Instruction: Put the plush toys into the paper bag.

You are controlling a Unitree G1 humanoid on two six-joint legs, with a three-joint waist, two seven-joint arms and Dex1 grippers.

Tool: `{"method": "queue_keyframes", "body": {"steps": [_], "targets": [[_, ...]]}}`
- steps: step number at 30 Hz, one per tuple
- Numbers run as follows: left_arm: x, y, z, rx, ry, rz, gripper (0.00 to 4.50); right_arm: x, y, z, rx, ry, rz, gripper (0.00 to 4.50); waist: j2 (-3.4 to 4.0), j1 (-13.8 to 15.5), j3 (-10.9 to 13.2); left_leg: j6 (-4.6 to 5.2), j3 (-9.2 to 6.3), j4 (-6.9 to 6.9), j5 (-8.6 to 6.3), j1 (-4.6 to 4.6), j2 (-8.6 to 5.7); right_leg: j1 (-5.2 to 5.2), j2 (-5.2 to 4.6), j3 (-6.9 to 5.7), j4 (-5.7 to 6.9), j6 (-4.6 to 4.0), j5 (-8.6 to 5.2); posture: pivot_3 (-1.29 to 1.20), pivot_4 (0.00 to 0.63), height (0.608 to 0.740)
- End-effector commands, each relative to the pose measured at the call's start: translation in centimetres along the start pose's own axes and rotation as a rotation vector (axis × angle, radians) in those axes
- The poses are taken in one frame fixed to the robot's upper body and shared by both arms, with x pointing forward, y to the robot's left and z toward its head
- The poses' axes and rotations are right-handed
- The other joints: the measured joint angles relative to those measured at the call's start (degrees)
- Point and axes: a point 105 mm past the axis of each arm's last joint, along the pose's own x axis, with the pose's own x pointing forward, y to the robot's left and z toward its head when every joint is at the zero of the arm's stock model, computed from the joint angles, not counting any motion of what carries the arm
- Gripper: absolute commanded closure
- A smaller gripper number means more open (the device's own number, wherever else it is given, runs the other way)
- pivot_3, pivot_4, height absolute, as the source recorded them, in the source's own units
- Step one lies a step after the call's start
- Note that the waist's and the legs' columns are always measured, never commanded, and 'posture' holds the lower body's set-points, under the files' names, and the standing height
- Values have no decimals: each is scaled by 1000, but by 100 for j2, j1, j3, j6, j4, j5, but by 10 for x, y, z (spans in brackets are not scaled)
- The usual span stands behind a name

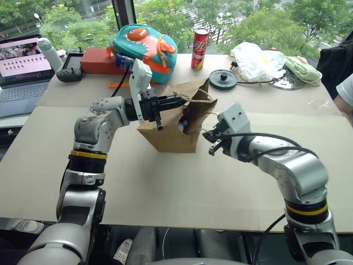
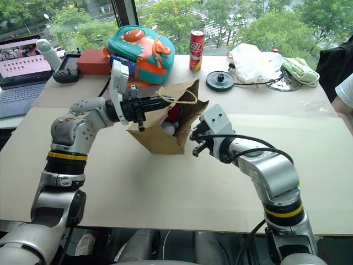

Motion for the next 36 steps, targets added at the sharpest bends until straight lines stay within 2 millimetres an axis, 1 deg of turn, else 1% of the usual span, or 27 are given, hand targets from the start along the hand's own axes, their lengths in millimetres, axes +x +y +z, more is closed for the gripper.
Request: {"method": "queue_keyframes", "body": {"steps": [1, 4, 7, 9, 15, 19, 21, 22, 24, 25, 26, 28, 29, 30, 32, 34, 36], "targets": [[4, 2, 28, 5, -116, -32, 4500, -19, 17, 47, -72, -170, 61, 4465, 0, -7, 0, 0, -2, 0, 0, 2, 1, 2, 0, -3, 0, 0, 0, 0, 150, 739], [4, 11, 28, -73, -152, -16, 4500, -18, 23, 59, -93, -189, 71, 4465, 0, -22, 0, 0, -2, 0, 0, 8, 2, 2, 2, -5, 3, 0, 0, 0, 150, 739], [0, 14, 16, -146, -143, -9, 4500, -9, 27, 64, -93, -182, 66, 4465, 1, -34, 0, 0, 0, -2, 0, 10, 3, 1, 2, -4, 4, 0, 0, 0, 150, 739], [-5, 16, 3, -146, -105, 7, 4500, -4, 30, 58, -103, -144, 65, 4465, 1, -26, 0, 0, 0, -3, 0, 7, 3, -2, 2, -3, 5, 0, 0, 0, 150, 739], [-21, 18, -39, -175, 20, 50, 4500, 10, 22, 32, -82, -17, 8, 4465, 1, -10, 0, 0, -1, -3, 0, 4, 1, -3, -2, -4, 4, -1, 0, 0, 150, 739], [-23, 20, -48, -178, 41, 65, 4500, 13, 16, 24, -87, 22, -12, 4465, 1, 3, 0, 0, -2, -1, 0, 1, 0, -2, -2, -4, 3, -1, 0, 0, 150, 739], [-25, 21, -48, -180, 32, 75, 4500, 14, 11, 22, -92, 38, -37, 3863, 1, -2, 0, 0, -1, 0, 0, 5, 0, 1, -2, -5, 3, -1, 0, 0, 150, 739], [-25, 21, -47, -180, 28, 75, 4500, 13, 10, 23, -85, 29, -40, 3675, 1, -3, 0, 0, -1, 0, 0, 4, 1, 1, -2, -5, 2, -1, 0, 0, 150, 739], [-26, 19, -42, -187, 19, 66, 3918, 13, 10, 29, -66, -2, -29, 2966, 1, -11, 0, 0, -1, -1, 0, 5, 1, -1, -1, -5, 3, -1, 0, 0, 150, 739], [-27, 18, -40, -188, 17, 61, 3782, 13, 10, 32, -61, -15, -22, 2738, 1, -23, 0, 0, -1, -1, 0, 5, 2, -1, 0, -5, 3, -1, 0, 0, 150, 739], [-28, 17, -36, -190, 14, 56, 3288, 11, 10, 36, -57, -32, -14, 2273, 1, -28, 0, 0, -1, -2, 0, 6, 3, -2, 1, -4, 4, -1, 0, 0, 150, 739], [-30, 16, -30, -198, 7, 52, 2576, 8, 9, 41, -55, -55, -6, 1604, 1, -30, 0, 0, -1, -3, 0, 4, 3, -4, 1, -4, 5, -1, 0, 0, 150, 739], [-31, 16, -27, -202, 3, 50, 2314, 6, 8, 44, -57, -65, -2, 1281, 1, -28, 0, 0, -1, -3, 0, 3, 3, -4, 1, -4, 5, -1, 0, 0, 150, 739], [-33, 14, -20, -208, -5, 43, 1875, 2, 8, 49, -64, -85, 14, 906, 1, -25, 0, 0, -2, -3, 0, 2, 3, -4, 1, -5, 5, -1, 0, 0, 150, 739], [-38, 10, -9, -217, -14, 27, 1189, -7, 8, 58, -76, -116, 39, 255, 1, -24, 0, 0, -2, -3, 0, 1, 3, -4, 0, -6, 3, -1, 0, 0, 150, 739], [-44, 4, 0, -216, -13, 12, 1162, -17, 10, 64, -94, -143, 80, 75, 1, -18, 1, 1, -3, -3, 0, 5, 3, -1, -1, -6, 3, -1, 0, 0, 150, 739], [-52, -1, 9, -228, -15, 8, 1162, -29, 15, 68, -127, -164, 135, 75, 2, -16, 1, 0, -4, -3, 0, -9, 3, -11, -1, -7, 3, -1, 0, 0, 150, 739]]}}
